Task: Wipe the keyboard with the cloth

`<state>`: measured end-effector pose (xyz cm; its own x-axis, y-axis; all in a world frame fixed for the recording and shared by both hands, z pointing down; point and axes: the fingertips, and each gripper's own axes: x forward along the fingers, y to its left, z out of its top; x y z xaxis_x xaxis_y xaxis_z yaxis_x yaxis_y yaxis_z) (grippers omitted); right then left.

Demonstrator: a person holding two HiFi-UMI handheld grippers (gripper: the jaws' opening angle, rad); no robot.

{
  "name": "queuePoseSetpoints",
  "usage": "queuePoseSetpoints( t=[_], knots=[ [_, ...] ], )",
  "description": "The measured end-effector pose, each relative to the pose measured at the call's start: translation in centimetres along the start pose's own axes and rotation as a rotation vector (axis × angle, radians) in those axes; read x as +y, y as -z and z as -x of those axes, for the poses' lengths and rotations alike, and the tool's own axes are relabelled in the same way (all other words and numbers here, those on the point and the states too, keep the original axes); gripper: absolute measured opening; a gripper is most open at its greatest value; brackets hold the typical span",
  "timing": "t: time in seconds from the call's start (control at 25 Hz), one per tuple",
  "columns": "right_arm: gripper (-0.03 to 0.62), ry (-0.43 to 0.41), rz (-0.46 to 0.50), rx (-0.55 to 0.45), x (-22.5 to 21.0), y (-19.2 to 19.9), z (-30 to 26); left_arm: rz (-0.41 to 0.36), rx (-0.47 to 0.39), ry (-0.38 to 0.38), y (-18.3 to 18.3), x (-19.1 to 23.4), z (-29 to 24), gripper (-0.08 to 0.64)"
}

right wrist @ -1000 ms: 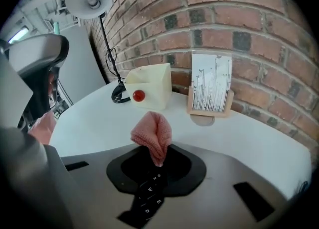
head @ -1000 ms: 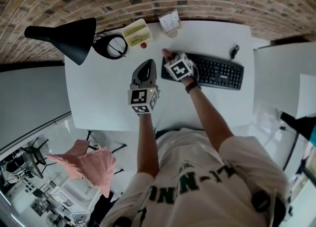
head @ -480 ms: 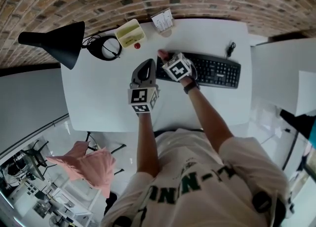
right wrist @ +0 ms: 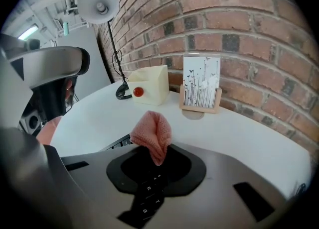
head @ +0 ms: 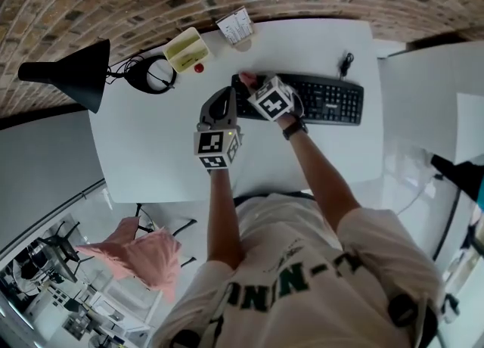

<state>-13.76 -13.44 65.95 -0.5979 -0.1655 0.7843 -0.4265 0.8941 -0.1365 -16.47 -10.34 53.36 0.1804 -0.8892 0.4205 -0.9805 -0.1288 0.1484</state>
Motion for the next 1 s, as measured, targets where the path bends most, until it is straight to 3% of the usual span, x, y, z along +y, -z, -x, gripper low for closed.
queuePoseSetpoints(
  t=[1.0],
  knots=[
    [0.029, 0.168, -0.162, 0.009, -6.0, 7.3, 6.0, -0.034, 0.035, 0.169, 1.0, -7.7, -2.8, 0.002]
  ],
)
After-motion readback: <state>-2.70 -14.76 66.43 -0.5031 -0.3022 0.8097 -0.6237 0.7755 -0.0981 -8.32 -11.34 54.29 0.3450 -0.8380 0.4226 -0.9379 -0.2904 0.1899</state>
